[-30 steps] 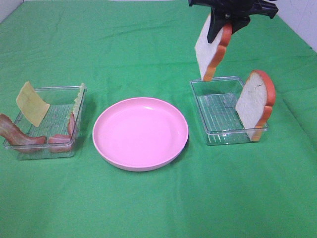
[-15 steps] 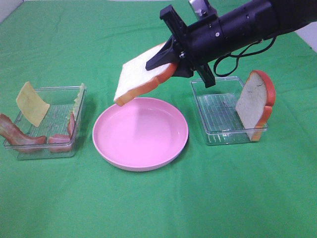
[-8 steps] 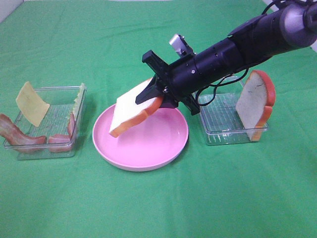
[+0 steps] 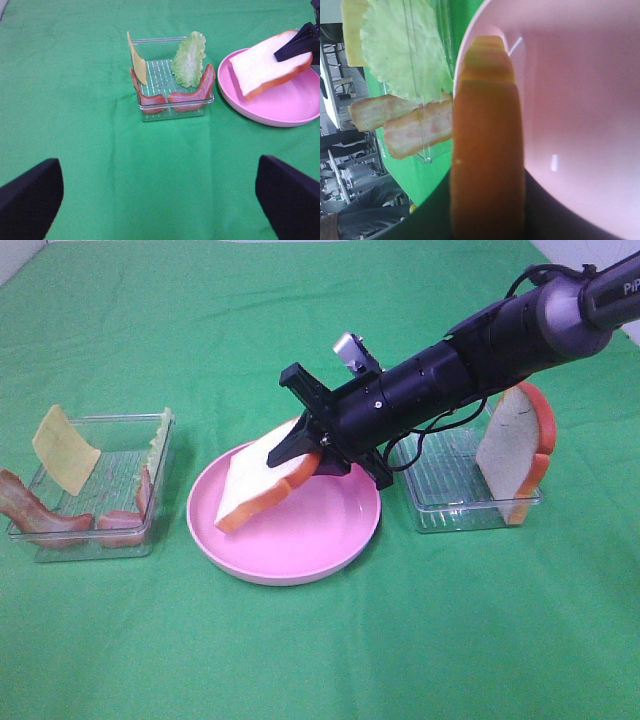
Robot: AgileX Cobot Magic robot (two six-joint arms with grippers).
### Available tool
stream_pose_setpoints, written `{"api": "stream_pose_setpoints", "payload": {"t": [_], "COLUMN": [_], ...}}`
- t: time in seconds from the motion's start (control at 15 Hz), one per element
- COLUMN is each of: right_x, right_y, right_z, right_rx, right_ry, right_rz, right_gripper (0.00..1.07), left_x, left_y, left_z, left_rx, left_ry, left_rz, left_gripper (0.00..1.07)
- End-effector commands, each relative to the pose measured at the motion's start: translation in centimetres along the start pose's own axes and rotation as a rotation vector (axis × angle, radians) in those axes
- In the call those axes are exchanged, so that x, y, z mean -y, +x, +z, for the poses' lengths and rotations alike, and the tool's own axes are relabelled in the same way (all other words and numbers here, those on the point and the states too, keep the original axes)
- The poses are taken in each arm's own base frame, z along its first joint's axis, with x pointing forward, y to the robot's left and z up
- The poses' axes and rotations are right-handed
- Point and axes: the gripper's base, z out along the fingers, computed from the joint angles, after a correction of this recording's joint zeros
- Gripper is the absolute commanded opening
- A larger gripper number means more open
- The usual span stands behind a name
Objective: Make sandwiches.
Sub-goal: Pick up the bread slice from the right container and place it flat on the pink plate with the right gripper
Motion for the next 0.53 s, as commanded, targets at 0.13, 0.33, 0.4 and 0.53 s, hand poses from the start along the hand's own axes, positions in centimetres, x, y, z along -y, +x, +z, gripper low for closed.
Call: {"api": "stream_pose_setpoints", "payload": {"t": [0.13,0.33,0.4,0.53], "right_x": [-0.08,-0.02,0.05,0.12], "right_y": [0.02,0.01,0.05,0.04], "right_z": [0.04,0.04,0.04,0.04], "right_rx": [-0.017,-0.016,-0.020,-0.020], "right_ry": [-0.005,0.001,0.009,0.017], "right_rz": [-0.027,-0.031,-0.038,-0.041], "right_gripper": [0.00,0.00,0.00,0.10], "left_x": [0.02,0.02,0.02,0.02], "left_y": [0.18,0.18,0.18,0.18], "left_z": [-0.14,-0.14,-0.14,-0.14], "left_rx": [0.017,0.017,0.017,0.017], "left_ry": [0.007,0.007,0.007,0.007], "left_rz": [0.000,0.000,0.000,0.000], "left_gripper": [0.98,0.98,0.98,0.98]}}
